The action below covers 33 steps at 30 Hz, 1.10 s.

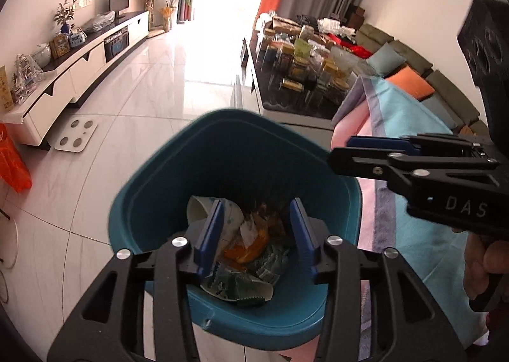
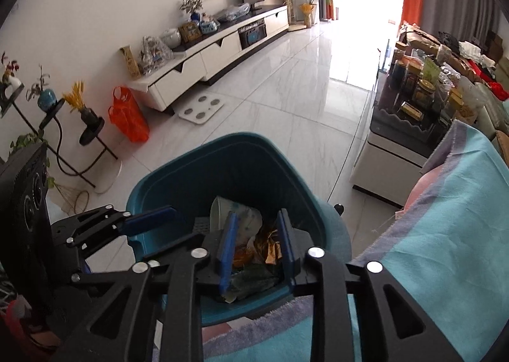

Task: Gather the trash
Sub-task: 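Open both tools to drop the orange peels into the bin, then move both tools back over the table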

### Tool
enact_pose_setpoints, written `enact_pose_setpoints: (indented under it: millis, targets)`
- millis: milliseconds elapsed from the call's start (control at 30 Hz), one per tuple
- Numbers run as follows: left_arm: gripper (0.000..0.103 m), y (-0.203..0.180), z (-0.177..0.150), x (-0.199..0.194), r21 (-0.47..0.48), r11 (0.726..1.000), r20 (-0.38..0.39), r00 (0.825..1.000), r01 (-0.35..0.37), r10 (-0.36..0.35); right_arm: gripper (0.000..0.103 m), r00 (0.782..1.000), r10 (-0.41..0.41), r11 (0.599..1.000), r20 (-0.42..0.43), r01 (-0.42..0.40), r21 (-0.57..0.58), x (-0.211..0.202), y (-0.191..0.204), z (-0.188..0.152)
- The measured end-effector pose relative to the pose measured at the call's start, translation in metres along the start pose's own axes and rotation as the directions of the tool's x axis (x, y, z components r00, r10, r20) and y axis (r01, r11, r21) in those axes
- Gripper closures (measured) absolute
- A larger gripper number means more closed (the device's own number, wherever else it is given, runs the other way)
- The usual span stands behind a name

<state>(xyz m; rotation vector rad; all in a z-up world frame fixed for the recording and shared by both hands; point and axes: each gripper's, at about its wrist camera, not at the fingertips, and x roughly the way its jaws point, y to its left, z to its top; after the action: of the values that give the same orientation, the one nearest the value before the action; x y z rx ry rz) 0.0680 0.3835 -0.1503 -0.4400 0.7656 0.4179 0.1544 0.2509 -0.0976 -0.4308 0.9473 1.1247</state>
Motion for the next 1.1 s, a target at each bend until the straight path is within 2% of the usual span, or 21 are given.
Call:
enact_pose_setpoints:
  millis: [100,333,533,733,967,1100]
  targets:
    - [0.05,0.001,0.002,-0.01,-0.004,1.0,0.026,1.0,-0.01,0.01,0.07,0.999,0.003,1.0,0.038,-0.003,0.022,-0.015,-0.008,0.001]
    - [0.024,-0.008,0.002,-0.049,0.002,1.0,0.121,0.992,-0.026,0.025,0.034,0.985,-0.06,0.997,0.163,0.05,0.063,-0.067,-0.025,-0.007]
    - [0.011,-0.022,0.004,-0.081,0.019,1.0,0.183,0.983,0.0,-0.004,0.018,0.961,-0.149,0.986,0.233,0.126,0.11,-0.109,-0.049,-0.024]
    - [0.006,-0.043,0.004,-0.11,0.046,0.999,0.232,0.972,0.022,-0.032,0.009,0.936,-0.223,0.969,0.273,0.183,0.165,-0.141,-0.068,-0.046]
    - [0.006,-0.078,-0.002,-0.139,0.103,0.993,0.261,0.962,0.054,-0.079,0.007,0.908,-0.268,0.955,0.323,0.206,0.216,-0.174,-0.074,-0.074]
    - [0.006,-0.099,-0.006,-0.152,0.147,0.986,0.268,0.956,0.082,-0.12,0.007,0.885,-0.308,0.941,0.35,0.228,0.251,-0.198,-0.08,-0.094]
